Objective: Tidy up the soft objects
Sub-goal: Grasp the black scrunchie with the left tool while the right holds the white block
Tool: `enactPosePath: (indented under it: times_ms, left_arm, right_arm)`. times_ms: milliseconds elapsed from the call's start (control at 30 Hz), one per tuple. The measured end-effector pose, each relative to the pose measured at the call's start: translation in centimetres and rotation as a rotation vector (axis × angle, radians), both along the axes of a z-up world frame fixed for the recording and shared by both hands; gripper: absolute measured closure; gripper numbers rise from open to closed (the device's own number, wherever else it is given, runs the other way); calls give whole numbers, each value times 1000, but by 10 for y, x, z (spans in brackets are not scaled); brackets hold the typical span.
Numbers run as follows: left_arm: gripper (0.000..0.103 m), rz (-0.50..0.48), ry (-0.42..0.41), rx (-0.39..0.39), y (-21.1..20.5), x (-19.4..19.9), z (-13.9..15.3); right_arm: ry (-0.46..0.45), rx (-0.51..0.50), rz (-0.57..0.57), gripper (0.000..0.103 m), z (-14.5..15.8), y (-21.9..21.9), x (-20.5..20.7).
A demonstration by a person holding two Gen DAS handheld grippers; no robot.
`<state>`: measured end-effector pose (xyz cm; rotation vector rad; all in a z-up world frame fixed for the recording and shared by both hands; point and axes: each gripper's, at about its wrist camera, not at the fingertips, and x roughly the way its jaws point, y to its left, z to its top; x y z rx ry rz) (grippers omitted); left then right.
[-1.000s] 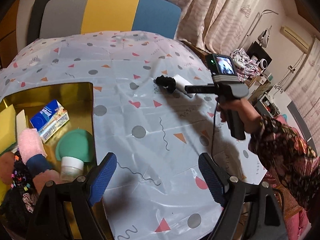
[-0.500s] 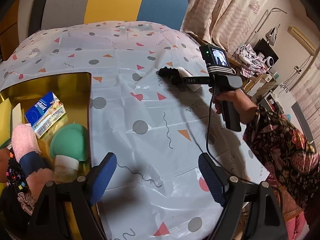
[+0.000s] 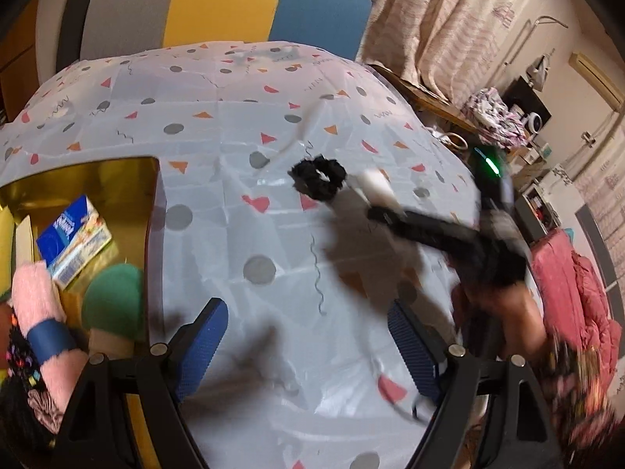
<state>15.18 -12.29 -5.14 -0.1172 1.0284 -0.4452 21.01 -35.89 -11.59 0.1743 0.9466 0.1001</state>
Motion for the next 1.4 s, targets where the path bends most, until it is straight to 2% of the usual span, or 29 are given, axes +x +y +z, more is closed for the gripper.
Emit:
enactPosePath:
  times_ms: [133, 200, 400, 667, 800, 900, 1067, 1200, 1233, 1267, 1333, 1400]
  left_arm:
    - [18, 28, 27, 0, -17, 24, -3]
    - [18, 29, 37, 9, -30, 36, -6]
    - [18, 37, 52, 26, -59, 69, -17]
    - [18, 55, 18, 106, -94, 120, -28]
    - [17, 46, -45, 201, -115, 139, -38]
    - [17, 26, -43, 219, -125, 149, -46]
    - [17, 47, -29, 270, -133, 164, -65]
    - [17, 33, 9, 310, -140, 174, -87]
    - [19, 35, 8, 314, -140, 175, -89]
    - [25, 38, -13, 322, -140, 174, -88]
    - [60, 13, -54, 319, -142, 171, -84]
    - [68, -10, -56, 309, -141, 169, -83]
  right_arm:
    - [-32, -74, -158, 40, -4, -13, -36]
    - [-56, -93, -203, 40, -8, -18, -48]
    - [-125, -73, -265, 40, -11, -27, -61]
    - [-132, -116, -273, 40, -14, -22, -61]
    - [-132, -118, -287, 40, -16, -25, -62]
    - [-139, -109, -290, 39, -17, -26, -63]
    - [-144, -98, -294, 39, -17, -27, -64]
    - [-138, -103, -294, 39, -18, -27, -62]
    - [-135, -106, -294, 39, -19, -26, -62]
    - [-135, -110, -295, 39, -19, -26, -62]
    - [-138, -117, -292, 39, -19, -25, -62]
    - [-137, -120, -295, 39, -20, -24, -62]
